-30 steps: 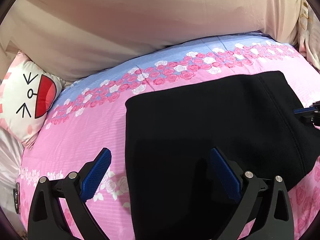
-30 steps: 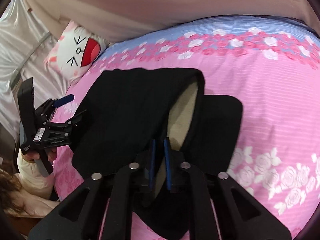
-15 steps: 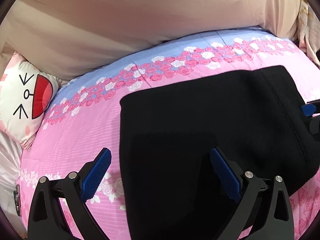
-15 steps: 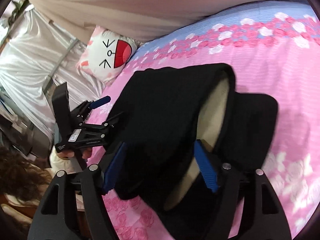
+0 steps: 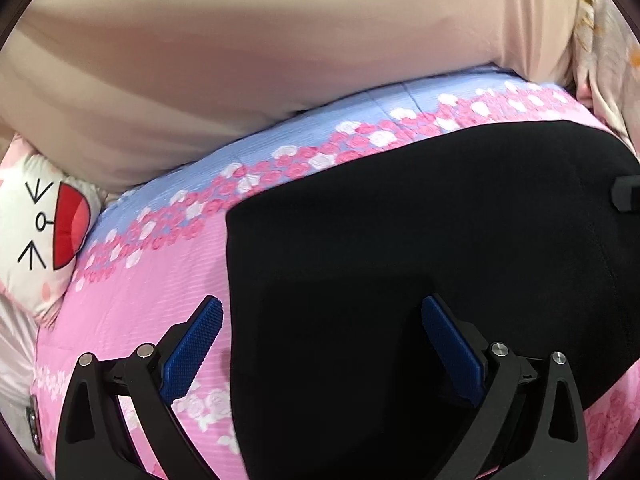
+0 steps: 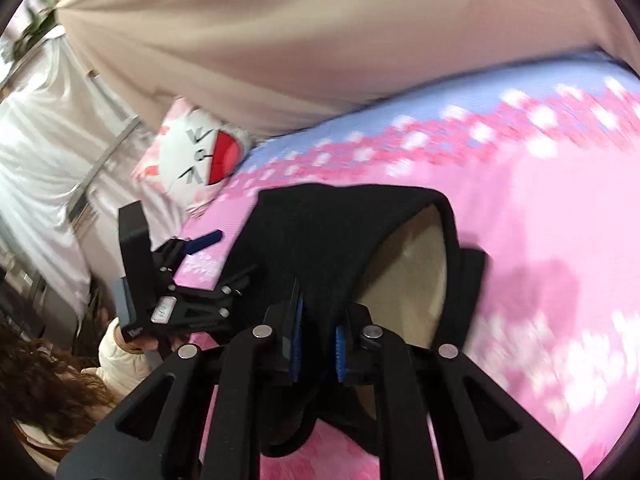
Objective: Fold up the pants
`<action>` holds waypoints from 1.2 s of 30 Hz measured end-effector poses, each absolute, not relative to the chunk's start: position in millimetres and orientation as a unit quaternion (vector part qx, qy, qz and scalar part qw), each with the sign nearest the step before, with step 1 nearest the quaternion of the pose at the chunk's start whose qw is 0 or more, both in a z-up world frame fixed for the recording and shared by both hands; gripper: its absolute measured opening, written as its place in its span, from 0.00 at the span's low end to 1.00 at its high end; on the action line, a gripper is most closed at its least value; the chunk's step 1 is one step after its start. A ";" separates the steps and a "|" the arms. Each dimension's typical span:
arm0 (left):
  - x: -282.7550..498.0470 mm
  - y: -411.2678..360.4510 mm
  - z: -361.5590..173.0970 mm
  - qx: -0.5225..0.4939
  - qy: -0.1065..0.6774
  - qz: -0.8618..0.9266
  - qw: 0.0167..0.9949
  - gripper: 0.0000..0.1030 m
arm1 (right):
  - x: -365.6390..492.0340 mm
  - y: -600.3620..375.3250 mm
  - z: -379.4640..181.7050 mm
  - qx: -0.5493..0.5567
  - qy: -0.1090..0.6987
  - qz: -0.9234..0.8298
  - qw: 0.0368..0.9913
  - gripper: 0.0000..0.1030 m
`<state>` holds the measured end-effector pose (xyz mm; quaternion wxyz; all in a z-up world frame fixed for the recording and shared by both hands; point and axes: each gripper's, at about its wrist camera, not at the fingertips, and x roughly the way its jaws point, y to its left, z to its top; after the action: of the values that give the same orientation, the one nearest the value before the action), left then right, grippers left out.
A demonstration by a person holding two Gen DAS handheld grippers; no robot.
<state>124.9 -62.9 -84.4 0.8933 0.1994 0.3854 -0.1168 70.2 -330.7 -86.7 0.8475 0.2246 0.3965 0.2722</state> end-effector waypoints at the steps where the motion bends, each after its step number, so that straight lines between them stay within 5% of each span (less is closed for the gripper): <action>1: 125.7 -65.5 -90.9 0.199 0.392 -0.122 0.890 0.95 | 69.2 -333.7 -97.5 0.226 0.404 0.259 0.847 0.11; 5: 121.0 -69.5 -106.2 0.208 0.381 -0.112 0.894 0.95 | 69.9 -342.3 -139.1 0.261 0.400 0.237 0.846 0.16; 12: 101.3 -23.0 -68.0 0.203 0.361 -0.068 0.908 0.95 | 46.7 -332.5 -57.2 0.147 0.342 0.133 0.919 0.20; 20: 103.1 0.7 -93.2 0.160 0.394 -0.052 0.904 0.95 | 138.5 -185.8 -71.6 0.116 0.439 0.303 0.838 0.18; 24: 108.8 1.4 -95.9 0.154 0.397 -0.067 0.902 0.95 | 204.5 -207.4 -102.8 0.151 0.471 0.195 0.847 0.14; 29: 110.9 9.0 -94.5 0.140 0.399 -0.083 0.902 0.95 | 154.3 -277.4 -68.7 0.224 0.402 0.171 0.871 0.20; 33: 111.9 6.6 -95.4 0.141 0.397 -0.089 0.903 0.95 | 92.3 -265.8 -92.0 0.124 0.432 0.152 0.880 0.32; 35: 111.8 2.7 -95.1 0.146 0.394 -0.094 0.902 0.95 | 74.7 -297.8 -111.9 0.150 0.423 0.086 0.889 0.03; 36: 111.0 0.8 -94.4 0.148 0.394 -0.093 0.902 0.95 | 62.6 -316.7 -110.5 0.201 0.410 0.067 0.887 0.01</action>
<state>111.0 0.8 -94.4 0.9022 0.1482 0.3943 -0.0930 62.6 -316.7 -110.5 0.8870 0.2013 0.4101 0.0671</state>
